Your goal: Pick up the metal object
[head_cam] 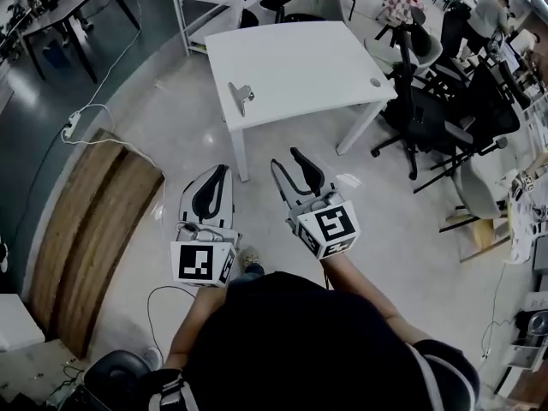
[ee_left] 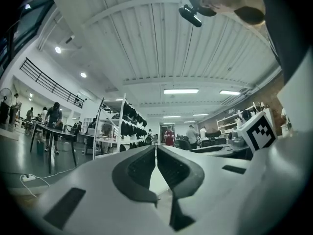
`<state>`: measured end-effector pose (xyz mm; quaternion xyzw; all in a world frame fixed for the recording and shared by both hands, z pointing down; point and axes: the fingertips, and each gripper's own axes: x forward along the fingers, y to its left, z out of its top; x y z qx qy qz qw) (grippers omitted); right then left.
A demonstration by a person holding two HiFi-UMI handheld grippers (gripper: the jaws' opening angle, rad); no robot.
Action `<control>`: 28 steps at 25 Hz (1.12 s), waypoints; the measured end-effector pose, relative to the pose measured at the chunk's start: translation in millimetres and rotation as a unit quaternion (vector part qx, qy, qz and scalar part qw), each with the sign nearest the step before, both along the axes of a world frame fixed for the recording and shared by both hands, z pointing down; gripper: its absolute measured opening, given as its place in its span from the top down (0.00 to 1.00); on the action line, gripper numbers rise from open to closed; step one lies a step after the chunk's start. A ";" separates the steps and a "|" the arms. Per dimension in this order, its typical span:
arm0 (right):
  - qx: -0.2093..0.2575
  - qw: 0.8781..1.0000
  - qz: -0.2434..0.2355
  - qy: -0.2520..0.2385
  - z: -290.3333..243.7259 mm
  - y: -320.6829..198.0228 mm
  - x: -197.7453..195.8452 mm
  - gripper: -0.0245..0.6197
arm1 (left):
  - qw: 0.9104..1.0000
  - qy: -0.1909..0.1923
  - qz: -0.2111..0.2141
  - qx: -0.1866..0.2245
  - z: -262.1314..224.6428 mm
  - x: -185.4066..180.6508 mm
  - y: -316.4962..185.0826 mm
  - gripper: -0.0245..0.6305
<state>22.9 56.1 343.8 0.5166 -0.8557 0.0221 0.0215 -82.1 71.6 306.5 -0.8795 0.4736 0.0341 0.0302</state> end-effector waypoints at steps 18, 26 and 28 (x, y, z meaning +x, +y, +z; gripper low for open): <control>-0.029 0.999 0.024 -0.006 34.0 -105.4 -26.3 0.69 | 1.000 0.007 0.009 -0.020 21.8 -39.7 -90.0 0.93; -0.045 0.999 -0.005 -0.003 54.3 -197.4 -30.5 0.69 | 1.000 0.010 0.004 -0.016 30.4 -31.2 -171.4 0.93; -0.052 0.999 -0.013 0.002 60.8 -225.7 -27.7 0.69 | 1.000 0.010 0.008 -0.012 29.4 -22.7 -198.6 0.93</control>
